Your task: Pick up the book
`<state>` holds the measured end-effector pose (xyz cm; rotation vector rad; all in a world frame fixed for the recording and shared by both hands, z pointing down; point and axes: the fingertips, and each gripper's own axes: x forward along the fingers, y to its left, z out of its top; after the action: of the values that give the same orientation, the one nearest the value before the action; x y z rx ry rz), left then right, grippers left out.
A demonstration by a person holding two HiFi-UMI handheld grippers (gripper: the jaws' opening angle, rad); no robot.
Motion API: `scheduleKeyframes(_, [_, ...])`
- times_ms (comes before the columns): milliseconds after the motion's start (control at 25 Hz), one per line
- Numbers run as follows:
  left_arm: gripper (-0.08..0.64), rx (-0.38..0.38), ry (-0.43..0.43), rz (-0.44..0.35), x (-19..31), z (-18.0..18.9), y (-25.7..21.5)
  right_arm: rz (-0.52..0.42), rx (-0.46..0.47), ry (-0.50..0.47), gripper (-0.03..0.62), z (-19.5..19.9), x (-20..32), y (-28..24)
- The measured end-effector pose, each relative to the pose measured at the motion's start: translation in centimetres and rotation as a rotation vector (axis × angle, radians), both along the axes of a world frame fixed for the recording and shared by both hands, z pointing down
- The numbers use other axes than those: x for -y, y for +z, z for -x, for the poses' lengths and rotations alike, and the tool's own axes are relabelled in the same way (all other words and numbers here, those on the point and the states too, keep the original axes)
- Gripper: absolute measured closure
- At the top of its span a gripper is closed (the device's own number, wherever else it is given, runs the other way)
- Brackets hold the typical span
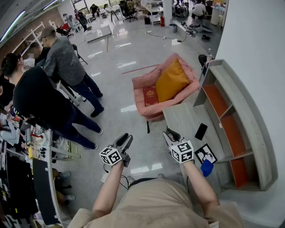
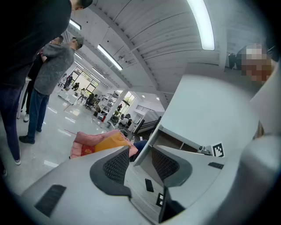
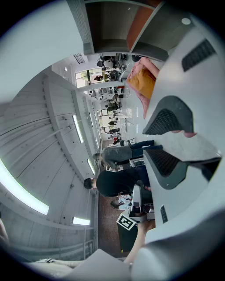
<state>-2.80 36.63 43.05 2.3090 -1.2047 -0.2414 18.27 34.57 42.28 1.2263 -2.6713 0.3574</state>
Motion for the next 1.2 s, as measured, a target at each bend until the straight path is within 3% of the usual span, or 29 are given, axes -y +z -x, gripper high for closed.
scheduleKeyframes(560, [0.396, 0.017, 0.013, -0.001, 0.3, -0.7, 0.0, 0.02, 0.043, 0.011, 0.482, -0.4, 0.4, 0.2])
scheduleKeyframes(720, [0.396, 0.014, 0.016, 0.0, 0.2, -0.7, -0.1, 0.083, 0.206, -0.005, 0.468, 0.0, 0.1, -0.4])
scheduleKeyframes(800, [0.396, 0.011, 0.015, 0.001, 0.0, -0.6, -0.1, 0.102, 0.237, -0.01, 0.433, 0.2, 0.0, -0.5])
scheduleKeyframes(1200, [0.396, 0.005, 0.005, 0.016, -0.6, -1.0, 0.6, 0.108, 0.24, -0.02, 0.43, -0.1, -0.7, 0.3])
